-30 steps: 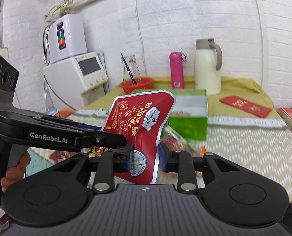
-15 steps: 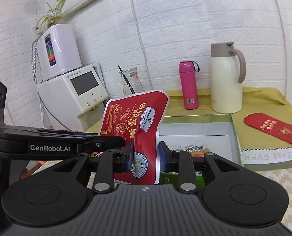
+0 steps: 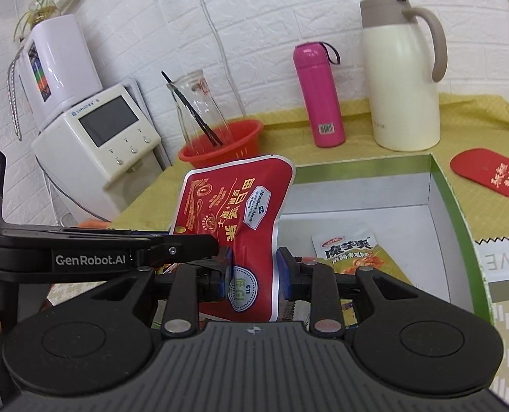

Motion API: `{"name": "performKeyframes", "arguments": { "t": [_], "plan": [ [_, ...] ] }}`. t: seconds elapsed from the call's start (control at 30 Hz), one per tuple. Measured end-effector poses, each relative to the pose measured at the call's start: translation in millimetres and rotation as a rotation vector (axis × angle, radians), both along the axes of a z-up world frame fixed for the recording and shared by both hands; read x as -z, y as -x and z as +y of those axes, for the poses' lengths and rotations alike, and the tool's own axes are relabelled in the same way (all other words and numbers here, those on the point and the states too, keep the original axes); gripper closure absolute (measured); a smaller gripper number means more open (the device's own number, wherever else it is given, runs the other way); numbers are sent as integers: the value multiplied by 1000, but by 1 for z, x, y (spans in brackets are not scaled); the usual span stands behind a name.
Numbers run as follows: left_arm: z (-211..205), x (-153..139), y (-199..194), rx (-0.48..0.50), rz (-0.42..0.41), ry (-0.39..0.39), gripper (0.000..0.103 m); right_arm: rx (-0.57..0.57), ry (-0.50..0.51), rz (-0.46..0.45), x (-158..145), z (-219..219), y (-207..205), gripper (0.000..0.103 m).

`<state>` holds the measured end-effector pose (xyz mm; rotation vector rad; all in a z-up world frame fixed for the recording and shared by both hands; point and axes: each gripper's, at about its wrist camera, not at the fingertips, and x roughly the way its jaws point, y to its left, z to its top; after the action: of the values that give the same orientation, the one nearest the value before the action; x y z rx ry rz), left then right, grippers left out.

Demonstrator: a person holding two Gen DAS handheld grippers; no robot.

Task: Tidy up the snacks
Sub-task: 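Lift the red nut bag with both tools and carry it over the green box, then open both tools to drop the red nut bag into the green box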

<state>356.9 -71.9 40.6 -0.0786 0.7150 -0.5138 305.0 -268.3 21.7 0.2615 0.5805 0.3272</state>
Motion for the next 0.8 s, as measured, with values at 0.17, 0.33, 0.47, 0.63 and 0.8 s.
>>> {"name": "performKeyframes", "arguments": {
  "t": [0.17, 0.33, 0.47, 0.63, 0.8],
  "plan": [
    [-4, 10, -10, -2, 18, -17, 80, 7, 9, 22, 9, -3, -9, 45],
    [0, 7, -3, -87, -63, -46, 42, 14, 88, -44, 4, -10, -2, 0],
    [4, 1, 2, -126, -91, -37, 35, 29, 203, -105, 1, -8, 9, 0],
    [2, -8, 12, -246, -142, -159, 31, 13, 254, -117, -1, -3, 22, 0],
    [8, -20, 40, -260, -215, -167, 31, 32, 282, -115, -9, 2, 42, 0]
  ]
}}
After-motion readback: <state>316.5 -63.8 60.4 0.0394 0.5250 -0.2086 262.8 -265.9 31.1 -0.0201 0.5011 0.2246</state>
